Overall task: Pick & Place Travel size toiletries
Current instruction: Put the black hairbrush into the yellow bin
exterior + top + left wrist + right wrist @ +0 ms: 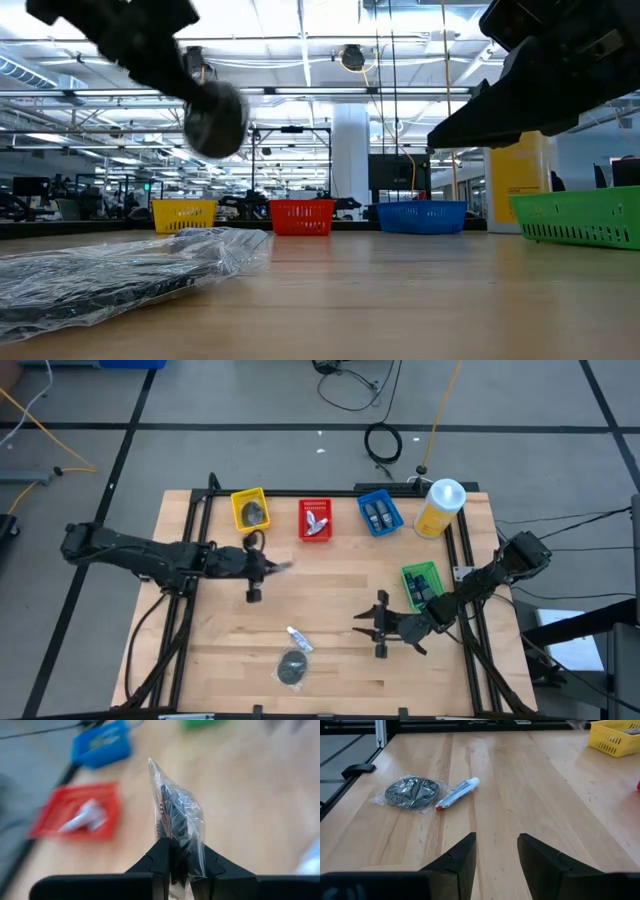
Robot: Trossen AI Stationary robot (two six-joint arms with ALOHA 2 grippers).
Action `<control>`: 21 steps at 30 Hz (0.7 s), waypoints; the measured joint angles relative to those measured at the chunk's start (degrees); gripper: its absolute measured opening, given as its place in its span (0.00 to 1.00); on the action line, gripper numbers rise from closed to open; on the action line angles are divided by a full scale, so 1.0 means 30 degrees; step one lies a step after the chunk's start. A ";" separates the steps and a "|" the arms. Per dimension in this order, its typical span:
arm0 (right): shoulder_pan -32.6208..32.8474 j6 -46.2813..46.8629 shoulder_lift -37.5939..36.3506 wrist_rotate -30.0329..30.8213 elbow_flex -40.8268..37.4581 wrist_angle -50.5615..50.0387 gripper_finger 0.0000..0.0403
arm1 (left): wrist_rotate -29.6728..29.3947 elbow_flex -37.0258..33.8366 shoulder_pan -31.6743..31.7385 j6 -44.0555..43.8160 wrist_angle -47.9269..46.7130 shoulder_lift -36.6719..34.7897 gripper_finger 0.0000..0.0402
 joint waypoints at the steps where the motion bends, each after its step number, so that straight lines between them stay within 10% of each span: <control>1: -0.0004 -0.0025 0.0000 0.0014 0.0000 0.0025 0.33 | -0.1053 0.0000 0.0051 0.0461 -0.0928 -0.0161 0.12; 10: -0.0018 -0.0139 0.0000 0.0030 0.0000 0.0153 0.33 | -0.9958 -0.0007 0.2614 0.6646 -0.3520 -0.0677 0.03; 21: -0.0018 -0.0147 0.0000 0.0031 0.0000 0.0160 0.33 | -0.3076 -0.0007 1.0869 1.0602 -0.1409 0.0197 0.09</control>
